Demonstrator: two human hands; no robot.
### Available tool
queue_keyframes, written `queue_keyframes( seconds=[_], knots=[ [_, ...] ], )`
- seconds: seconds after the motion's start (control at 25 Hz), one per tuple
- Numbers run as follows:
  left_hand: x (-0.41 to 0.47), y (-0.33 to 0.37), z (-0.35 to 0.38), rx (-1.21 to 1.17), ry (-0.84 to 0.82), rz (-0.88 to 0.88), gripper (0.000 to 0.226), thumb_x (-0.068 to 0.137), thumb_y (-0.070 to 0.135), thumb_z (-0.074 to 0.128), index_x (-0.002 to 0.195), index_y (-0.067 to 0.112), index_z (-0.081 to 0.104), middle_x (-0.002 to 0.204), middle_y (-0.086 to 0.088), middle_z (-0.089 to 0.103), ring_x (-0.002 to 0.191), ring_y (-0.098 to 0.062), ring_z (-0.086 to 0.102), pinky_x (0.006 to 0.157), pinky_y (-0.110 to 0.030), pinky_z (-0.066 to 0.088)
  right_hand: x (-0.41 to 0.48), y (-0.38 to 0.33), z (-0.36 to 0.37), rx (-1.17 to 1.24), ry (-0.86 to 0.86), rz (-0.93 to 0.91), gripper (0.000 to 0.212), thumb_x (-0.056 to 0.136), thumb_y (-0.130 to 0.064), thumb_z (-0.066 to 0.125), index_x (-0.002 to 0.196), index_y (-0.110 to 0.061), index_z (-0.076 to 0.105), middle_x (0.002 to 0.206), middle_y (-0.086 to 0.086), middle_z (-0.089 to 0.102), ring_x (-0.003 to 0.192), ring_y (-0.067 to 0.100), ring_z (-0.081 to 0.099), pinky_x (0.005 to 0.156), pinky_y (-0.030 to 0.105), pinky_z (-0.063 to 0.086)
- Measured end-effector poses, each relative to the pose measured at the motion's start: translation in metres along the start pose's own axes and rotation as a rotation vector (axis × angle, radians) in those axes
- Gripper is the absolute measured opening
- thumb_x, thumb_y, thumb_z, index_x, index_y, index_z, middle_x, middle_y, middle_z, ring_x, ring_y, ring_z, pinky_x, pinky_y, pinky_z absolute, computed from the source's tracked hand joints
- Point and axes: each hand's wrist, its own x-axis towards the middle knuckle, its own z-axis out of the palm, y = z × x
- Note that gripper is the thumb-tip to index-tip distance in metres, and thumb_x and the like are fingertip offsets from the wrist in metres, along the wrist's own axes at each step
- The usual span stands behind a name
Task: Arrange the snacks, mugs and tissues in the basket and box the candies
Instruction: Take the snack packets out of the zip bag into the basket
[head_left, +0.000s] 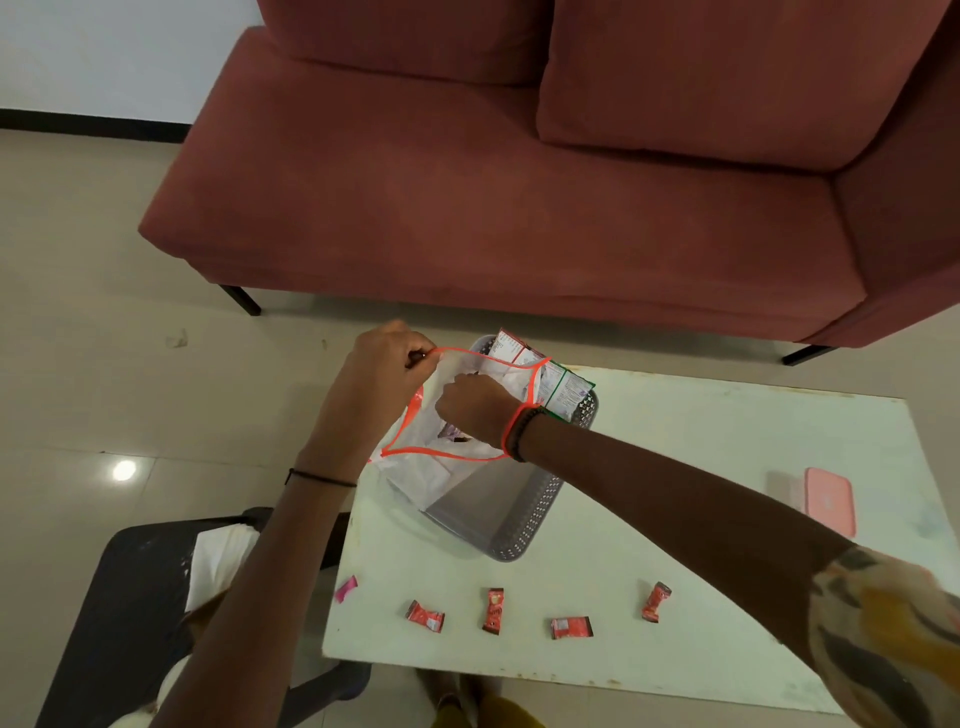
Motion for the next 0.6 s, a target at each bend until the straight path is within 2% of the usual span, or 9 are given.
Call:
queue_keyframes(
  seconds=[0.04,0.12,0.16,0.32,0.4,0.52,0.6],
  knots=[
    [0.003,-0.003,-0.001,0.005,-0.008,-0.007,0.014,0.085,0.013,0.064,0.081,0.003,0.073,0.076,-0.014,0.065,0.064,-0.022,0.056,0.062,-0.027,0.039,-0.002,-0.001,-0.006,0.009,0.018,0.028,0.009,0.077,-0.029,0.071,0.078,-0.022,0.075,0.079,-0.001,0.073,0.079,0.012,0.071,0.065,0.022,0.053],
    [0.007,-0.008,-0.003,0.027,-0.025,-0.016,0.015,0.085,0.014,0.063,0.084,0.004,0.074,0.080,-0.015,0.067,0.067,-0.021,0.056,0.064,-0.025,0.038,-0.001,-0.004,-0.016,0.154,-0.121,0.023,0.021,0.094,-0.014,0.051,0.105,-0.008,0.067,0.109,0.011,0.067,0.104,0.029,0.065,0.081,0.035,0.051],
    [0.008,-0.010,-0.003,0.036,-0.031,-0.020,0.015,0.085,0.015,0.063,0.085,0.004,0.074,0.081,-0.015,0.067,0.068,-0.020,0.057,0.065,-0.025,0.037,0.000,-0.006,-0.021,0.200,-0.136,0.014,0.024,0.096,-0.010,0.045,0.111,-0.002,0.062,0.116,0.015,0.063,0.108,0.034,0.061,0.083,0.038,0.049],
    [0.010,-0.021,-0.006,0.041,-0.038,-0.051,0.016,0.085,0.017,0.064,0.085,0.005,0.074,0.081,-0.013,0.067,0.067,-0.014,0.052,0.066,-0.022,0.033,-0.008,-0.006,-0.053,0.276,0.041,0.062,0.023,0.093,0.000,0.043,0.106,0.001,0.061,0.107,0.019,0.064,0.098,0.037,0.063,0.070,0.035,0.043],
    [0.011,-0.029,-0.012,0.048,-0.038,-0.069,0.016,0.085,0.019,0.063,0.082,0.008,0.074,0.077,-0.010,0.065,0.065,-0.014,0.050,0.062,-0.020,0.026,-0.020,-0.005,-0.064,0.300,0.077,0.070,0.024,0.089,0.007,0.043,0.102,0.000,0.061,0.103,0.019,0.064,0.096,0.037,0.063,0.066,0.035,0.041],
    [0.013,-0.040,-0.023,0.070,-0.021,-0.080,0.016,0.085,0.020,0.064,0.083,0.008,0.074,0.078,-0.011,0.066,0.068,-0.016,0.051,0.062,-0.020,0.026,-0.036,0.008,-0.081,0.386,0.136,0.102,0.028,0.089,0.006,0.042,0.110,-0.004,0.059,0.110,0.017,0.062,0.105,0.035,0.059,0.077,0.041,0.046],
    [0.015,-0.044,-0.031,0.077,-0.010,-0.082,0.016,0.085,0.019,0.064,0.084,0.007,0.074,0.078,-0.011,0.067,0.065,-0.012,0.048,0.065,-0.021,0.029,-0.042,0.021,-0.089,0.433,0.192,0.162,0.028,0.092,0.000,0.043,0.113,-0.008,0.058,0.111,0.012,0.062,0.106,0.030,0.058,0.080,0.038,0.046]
  ],
)
